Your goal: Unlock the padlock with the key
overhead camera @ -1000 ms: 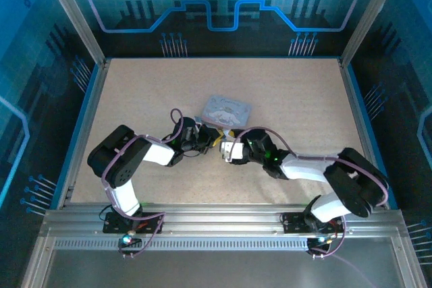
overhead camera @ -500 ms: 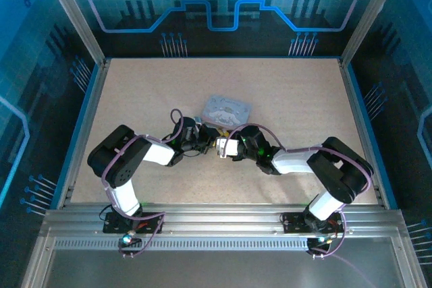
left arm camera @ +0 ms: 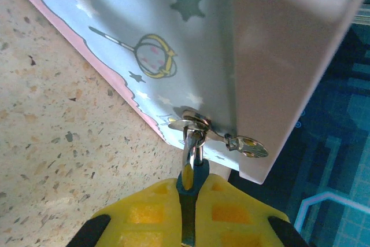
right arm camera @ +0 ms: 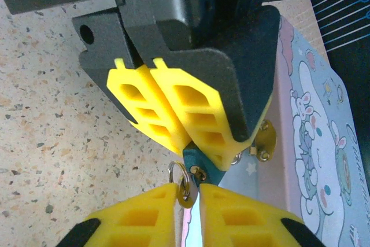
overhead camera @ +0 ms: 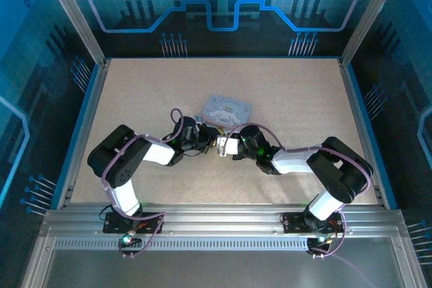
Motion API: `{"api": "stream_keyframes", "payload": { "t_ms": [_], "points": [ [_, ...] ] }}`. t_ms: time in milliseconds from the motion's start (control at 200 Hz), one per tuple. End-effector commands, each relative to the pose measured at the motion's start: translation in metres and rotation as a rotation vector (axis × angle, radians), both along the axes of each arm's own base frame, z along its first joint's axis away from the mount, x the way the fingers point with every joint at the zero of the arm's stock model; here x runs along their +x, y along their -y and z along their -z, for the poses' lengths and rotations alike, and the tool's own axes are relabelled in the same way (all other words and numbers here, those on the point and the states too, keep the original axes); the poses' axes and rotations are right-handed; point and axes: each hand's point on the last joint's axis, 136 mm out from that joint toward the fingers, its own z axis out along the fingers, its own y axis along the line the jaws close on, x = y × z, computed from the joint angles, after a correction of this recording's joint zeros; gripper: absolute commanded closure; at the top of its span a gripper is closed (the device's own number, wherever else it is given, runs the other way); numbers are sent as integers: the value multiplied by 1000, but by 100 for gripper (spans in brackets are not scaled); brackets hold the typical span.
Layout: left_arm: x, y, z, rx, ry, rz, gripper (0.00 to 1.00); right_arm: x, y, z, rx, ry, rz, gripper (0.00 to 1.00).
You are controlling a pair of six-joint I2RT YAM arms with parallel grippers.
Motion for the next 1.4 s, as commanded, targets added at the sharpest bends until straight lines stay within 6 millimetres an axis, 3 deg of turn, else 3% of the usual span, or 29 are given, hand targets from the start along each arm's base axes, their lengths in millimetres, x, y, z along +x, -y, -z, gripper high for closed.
{"api": "stream_keyframes", "payload": {
  "t_ms": [0,470,880,1396],
  "points": [
    [8,7,-13,-35,30,7,100,11,-3,-9,29,22,28,88],
    [8,6,-17,-41,38,6,100,22,-5,-25,96,-1,105,100],
    [8,5,-20,-43,47,3,100,30,-15,-47,265,-107,233,100],
    [6,4,-16,-33,43,1,100,17,-18,-29,459,-299,332,100]
  ]
}}
